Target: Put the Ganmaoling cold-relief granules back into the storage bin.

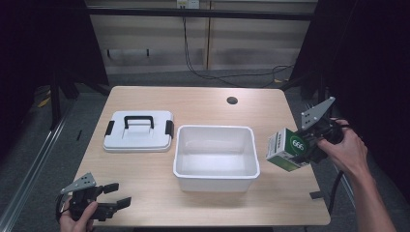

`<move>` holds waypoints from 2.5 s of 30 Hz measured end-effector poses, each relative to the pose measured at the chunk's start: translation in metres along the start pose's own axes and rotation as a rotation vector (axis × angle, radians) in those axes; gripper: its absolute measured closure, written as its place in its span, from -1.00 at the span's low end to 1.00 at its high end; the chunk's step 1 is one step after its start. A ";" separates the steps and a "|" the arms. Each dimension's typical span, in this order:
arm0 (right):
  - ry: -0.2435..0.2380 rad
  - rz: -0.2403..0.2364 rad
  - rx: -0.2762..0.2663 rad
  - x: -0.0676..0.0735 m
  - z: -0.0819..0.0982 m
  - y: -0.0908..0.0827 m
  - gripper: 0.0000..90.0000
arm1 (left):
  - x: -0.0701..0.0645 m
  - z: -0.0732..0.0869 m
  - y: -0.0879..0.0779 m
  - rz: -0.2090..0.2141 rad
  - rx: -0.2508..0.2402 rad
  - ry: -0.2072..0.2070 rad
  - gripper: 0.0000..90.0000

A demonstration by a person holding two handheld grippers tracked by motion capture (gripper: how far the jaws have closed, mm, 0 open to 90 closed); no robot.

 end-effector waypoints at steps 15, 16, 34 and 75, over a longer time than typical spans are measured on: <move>-0.029 -0.026 -0.124 0.007 -0.022 -0.020 -0.65 | 0.000 -0.001 -0.001 0.002 -0.006 0.004 -0.62; -0.033 -0.023 -0.124 0.008 -0.025 -0.022 -0.65 | 0.000 -0.001 -0.001 0.003 -0.006 0.001 -0.62; -0.109 -0.031 -0.124 0.011 -0.078 -0.024 -0.65 | -0.001 -0.001 -0.001 0.002 -0.008 0.007 -0.62; -0.187 -0.105 0.132 0.020 -0.132 0.036 -0.66 | 0.000 -0.002 -0.003 -0.003 -0.019 0.006 -0.62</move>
Point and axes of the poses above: each handheld gripper's, and its own axes: y roughly forward along the jaws, z roughly out of its underside, x roughly to its left, the point moved 9 cm from there along y, roughly forward along the jaws, and after that the axes turned 1 degree about y, right-handed, at the moved point
